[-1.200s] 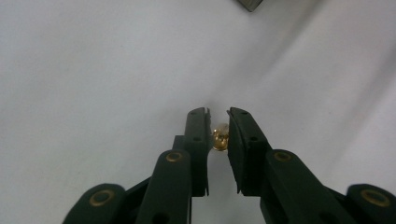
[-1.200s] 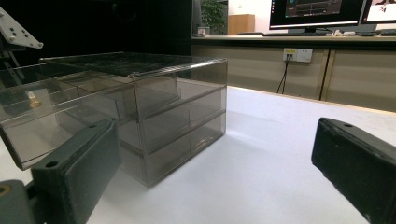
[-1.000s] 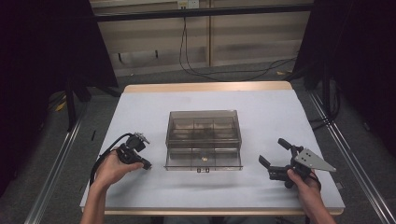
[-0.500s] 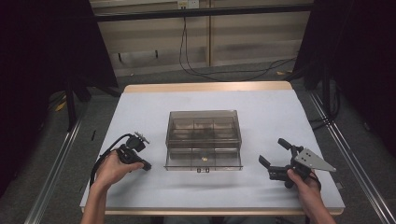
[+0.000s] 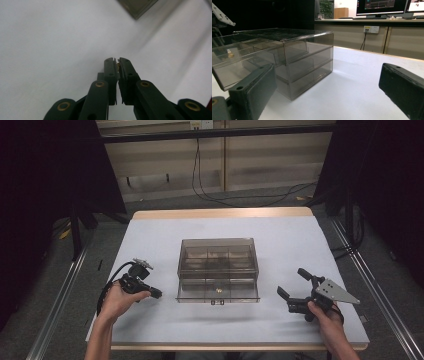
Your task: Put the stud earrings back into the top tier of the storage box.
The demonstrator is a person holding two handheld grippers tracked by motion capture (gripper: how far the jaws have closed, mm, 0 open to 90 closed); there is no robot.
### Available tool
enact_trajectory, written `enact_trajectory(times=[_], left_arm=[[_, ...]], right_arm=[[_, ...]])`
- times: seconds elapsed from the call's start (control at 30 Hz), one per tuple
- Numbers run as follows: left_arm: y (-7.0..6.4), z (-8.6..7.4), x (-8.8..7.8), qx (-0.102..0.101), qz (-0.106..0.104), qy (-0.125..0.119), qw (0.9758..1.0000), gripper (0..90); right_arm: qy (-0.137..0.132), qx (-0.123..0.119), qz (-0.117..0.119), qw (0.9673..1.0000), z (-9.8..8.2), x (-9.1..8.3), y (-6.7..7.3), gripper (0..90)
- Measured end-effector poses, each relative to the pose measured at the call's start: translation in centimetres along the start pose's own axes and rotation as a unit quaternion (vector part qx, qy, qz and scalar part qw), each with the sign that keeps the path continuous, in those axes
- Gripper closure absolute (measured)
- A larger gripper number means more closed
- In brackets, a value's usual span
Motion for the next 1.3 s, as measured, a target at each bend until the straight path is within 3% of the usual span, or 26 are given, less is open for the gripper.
enact_trajectory(times=[0.13, 0.17, 0.23, 0.27, 0.3, 0.33, 0.4, 0.6, 0.8, 0.9, 0.93, 1.0, 1.17, 1.3], left_arm=[[0.3, -0.3, -1.2, -0.022, -0.010, -0.052, 0.9984, 85.4], [0.4, -0.3, -1.6, -0.015, -0.010, -0.058, 0.9981, 85.4], [0.2, -0.4, -1.8, -0.021, -0.010, -0.070, 0.9973, 85.3], [0.0, -0.5, -2.4, -0.007, -0.002, -0.087, 0.9962, 85.2], [0.0, -0.5, -2.4, -0.007, -0.002, -0.087, 0.9962, 85.2], [-0.3, -0.8, -2.8, -0.002, 0.007, -0.102, 0.9947, 85.2], [-0.5, -1.0, -3.0, -0.001, 0.007, -0.107, 0.9942, 85.2], [-1.2, -1.1, -4.9, 0.001, 0.006, -0.153, 0.9881, 85.2], [-2.2, 0.0, -6.5, 0.017, 0.007, -0.178, 0.9839, 85.1], [-2.5, 0.4, -6.7, 0.020, 0.006, -0.182, 0.9830, 85.1], [-2.8, 1.0, -6.9, 0.026, -0.002, -0.189, 0.9816, 85.1], [-3.0, 1.2, -7.0, 0.028, -0.001, -0.191, 0.9813, 85.0], [-4.2, 2.9, -7.7, 0.053, -0.001, -0.204, 0.9776, 84.9], [-5.2, 4.1, -7.7, 0.063, -0.003, -0.202, 0.9773, 84.9]], right_arm=[[0.001, -0.001, 0.001, 1.0000, 0.0, 0.0, 0.0, 0.5], [0.000, -0.001, 0.001, 1.0000, 0.0, 0.0, 0.0, 0.5], [0.000, -0.001, 0.001, 1.0000, 0.0, 0.0, 0.0, 0.5], [0.001, -0.001, 0.001, 1.0000, 0.0, 0.0, 0.0, 0.5], [0.000, -0.002, 0.000, 1.0000, 0.0, 0.0, 0.0, 0.5], [0.001, -0.001, 0.000, 1.0000, 0.0, 0.0, 0.0, 0.5], [0.001, -0.002, 0.000, 1.0000, 0.0, 0.0, 0.0, 0.5], [0.001, -0.002, -0.001, 1.0000, 0.0, 0.0, 0.0, 0.5], [0.001, -0.001, 0.000, 1.0000, 0.0, 0.0, 0.0, 0.5], [0.000, -0.002, 0.000, 1.0000, 0.0, 0.0, 0.0, 0.5], [0.001, -0.001, 0.000, 1.0000, 0.0, 0.0, 0.0, 0.5], [0.001, -0.001, -0.001, 1.0000, 0.0, 0.0, 0.0, 0.5], [0.002, -0.001, 0.000, 1.0000, 0.0, 0.0, 0.0, 0.5], [0.001, -0.001, 0.000, 1.0000, 0.0, 0.0, 0.0, 0.5]])
Point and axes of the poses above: each handheld gripper's, and its own axes: x roughly forward along the jaws, z roughly out of its top, y roughly to its left, the point moved 1 cm from there along x, roughly forward along the jaws, and after that the axes turned 10 degrees about z, right-handed, at the moved point
